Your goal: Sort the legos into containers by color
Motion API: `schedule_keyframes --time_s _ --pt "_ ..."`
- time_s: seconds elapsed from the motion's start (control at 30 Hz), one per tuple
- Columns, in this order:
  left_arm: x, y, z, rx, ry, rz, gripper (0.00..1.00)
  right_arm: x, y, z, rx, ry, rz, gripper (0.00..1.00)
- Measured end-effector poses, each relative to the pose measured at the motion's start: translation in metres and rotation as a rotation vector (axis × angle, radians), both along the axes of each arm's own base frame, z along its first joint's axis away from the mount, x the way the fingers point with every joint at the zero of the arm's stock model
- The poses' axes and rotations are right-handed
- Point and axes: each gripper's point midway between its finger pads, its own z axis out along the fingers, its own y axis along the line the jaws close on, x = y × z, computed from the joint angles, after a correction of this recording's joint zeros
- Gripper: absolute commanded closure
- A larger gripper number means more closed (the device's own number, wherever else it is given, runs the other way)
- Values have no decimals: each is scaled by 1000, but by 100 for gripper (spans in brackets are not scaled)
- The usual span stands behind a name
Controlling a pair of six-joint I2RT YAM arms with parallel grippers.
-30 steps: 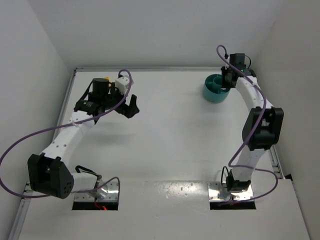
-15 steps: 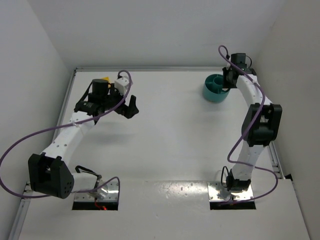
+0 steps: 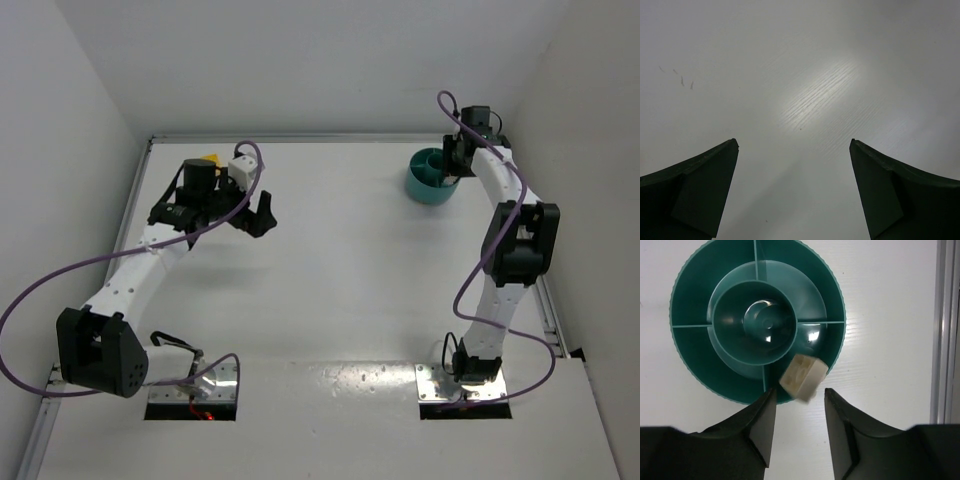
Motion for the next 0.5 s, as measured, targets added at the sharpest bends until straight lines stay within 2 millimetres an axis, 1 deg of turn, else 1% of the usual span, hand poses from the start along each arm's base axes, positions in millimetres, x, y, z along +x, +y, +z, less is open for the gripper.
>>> schedule_keyframes --time_s 0.03,0.1,0.3,0.33,0.43,0.5 --pt "0 0 0 0 0 0 0 0 0 0 2 -1 -2 50" --pt "0 0 0 0 0 0 0 0 0 1 5 -2 -6 43" --pt "2 4 0 0 0 13 0 0 3 0 16 0 1 43" --pt "3 7 0 1 -2 17 0 0 4 1 23 -1 7 44" --pt "6 18 -1 20 -11 34 0 -1 13 6 61 -13 39 46" --pt "10 32 -1 45 -15 59 2 -5 22 15 94 -30 69 46"
